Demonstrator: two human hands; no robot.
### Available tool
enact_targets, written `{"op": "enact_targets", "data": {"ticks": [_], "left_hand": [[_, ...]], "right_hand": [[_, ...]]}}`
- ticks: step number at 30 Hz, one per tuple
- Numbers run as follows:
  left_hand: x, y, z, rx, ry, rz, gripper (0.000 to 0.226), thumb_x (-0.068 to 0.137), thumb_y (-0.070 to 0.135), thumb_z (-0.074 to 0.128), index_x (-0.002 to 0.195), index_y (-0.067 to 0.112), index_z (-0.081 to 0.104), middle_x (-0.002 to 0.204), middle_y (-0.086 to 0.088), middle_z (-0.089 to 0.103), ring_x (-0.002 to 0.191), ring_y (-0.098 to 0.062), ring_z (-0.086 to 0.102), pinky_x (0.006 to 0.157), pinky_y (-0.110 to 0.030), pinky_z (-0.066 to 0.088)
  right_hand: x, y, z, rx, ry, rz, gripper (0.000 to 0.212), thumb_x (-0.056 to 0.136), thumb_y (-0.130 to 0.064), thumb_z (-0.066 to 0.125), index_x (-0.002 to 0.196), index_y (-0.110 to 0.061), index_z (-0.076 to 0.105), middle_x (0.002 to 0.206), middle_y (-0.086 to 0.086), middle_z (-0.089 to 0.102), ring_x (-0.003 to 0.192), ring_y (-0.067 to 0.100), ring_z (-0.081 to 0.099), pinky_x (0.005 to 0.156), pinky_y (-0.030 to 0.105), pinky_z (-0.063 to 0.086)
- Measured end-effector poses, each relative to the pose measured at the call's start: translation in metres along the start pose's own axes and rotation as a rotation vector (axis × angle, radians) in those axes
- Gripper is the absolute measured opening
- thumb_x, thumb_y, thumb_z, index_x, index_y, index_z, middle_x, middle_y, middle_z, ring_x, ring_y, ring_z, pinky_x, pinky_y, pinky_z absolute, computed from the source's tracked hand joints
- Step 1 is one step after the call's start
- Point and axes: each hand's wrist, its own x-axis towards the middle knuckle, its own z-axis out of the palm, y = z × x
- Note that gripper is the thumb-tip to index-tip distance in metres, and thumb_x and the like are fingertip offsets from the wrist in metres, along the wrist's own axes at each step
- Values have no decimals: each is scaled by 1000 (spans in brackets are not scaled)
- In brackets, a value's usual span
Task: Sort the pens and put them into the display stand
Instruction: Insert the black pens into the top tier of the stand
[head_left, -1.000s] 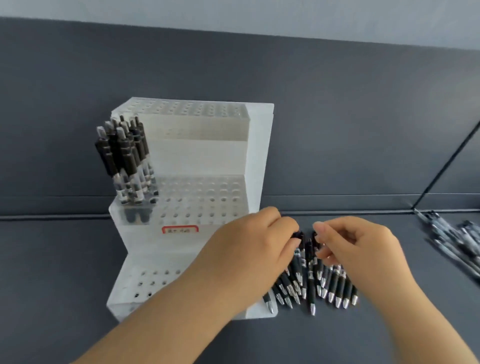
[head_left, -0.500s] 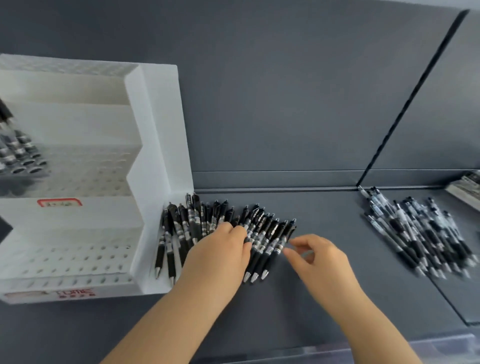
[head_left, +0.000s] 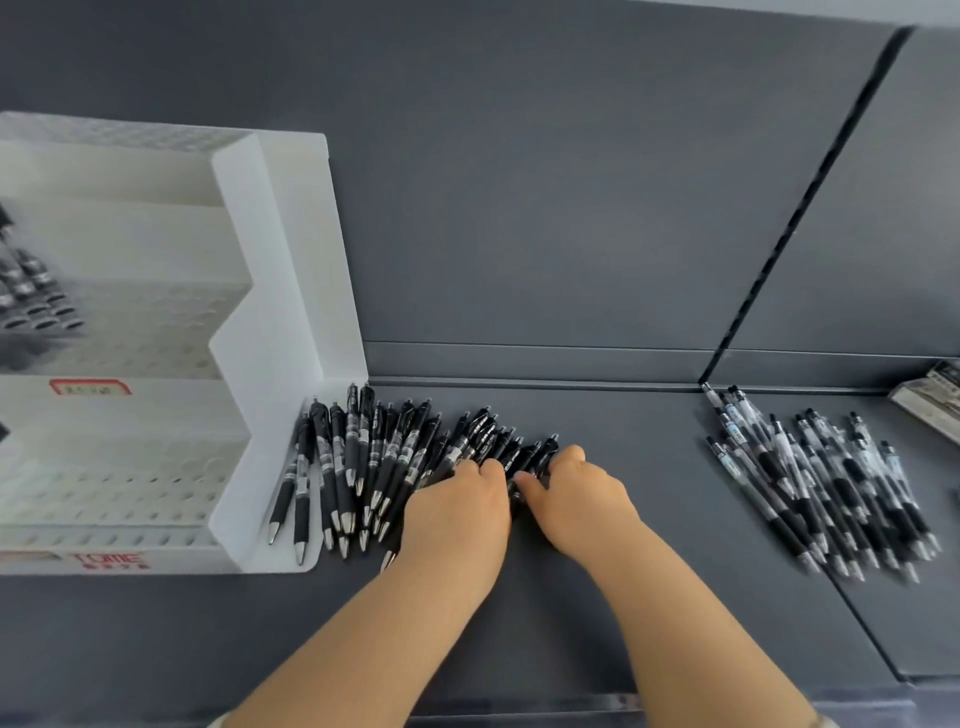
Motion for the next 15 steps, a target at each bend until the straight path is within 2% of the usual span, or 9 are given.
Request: {"op": "enact_targets", "data": {"ticks": [3,5,7,8,11,15], "left_hand": [[3,2,2,37,-41,-16,21,96,23,47,116,15,44,113,-2,52,90,-21,64,45,-26,17],[7,2,2,49,-56,-21,21,97,24,47,115,13,46,115,-2,53,92,-21,64,47,-27,20],[10,4,2,44,-64,-36,20,98,25,44,113,13,49,115,-3,54,96,-22,63,55,-28,29],[12,5,2,40,-70,-45,20,98,25,43,113,13,50,115,-3,55,98,-22,62,59,-28,32],[16,9,0,32,-87,-61,20,98,24,44,111,13,53,114,-3,58,101,-24,61,65,-29,34],[17,5,-6,-20,-61,-78,22,98,29,41,106,13,54,110,-2,60,98,-23,61,64,-29,33]], "right_hand": [[8,-4,-3,-10,-67,43,39,90,-48,48,89,-11,34,78,6,56,78,28,61,63,33,47],[12,-3,-7,57,-131,64,29,89,-37,48,87,-9,39,68,9,65,59,26,61,62,35,52],[12,-2,-14,125,-183,69,26,85,-27,47,83,-2,50,54,9,64,43,23,54,57,30,51],[12,-3,-17,138,-200,67,28,83,-26,47,75,0,54,48,8,62,37,21,49,52,25,48],[10,-7,-21,116,-185,64,33,81,-26,47,56,-6,52,44,5,57,33,16,44,44,18,40],[15,-11,-15,102,-129,57,29,79,-24,47,55,-8,52,46,4,57,39,18,50,50,22,47]]}}
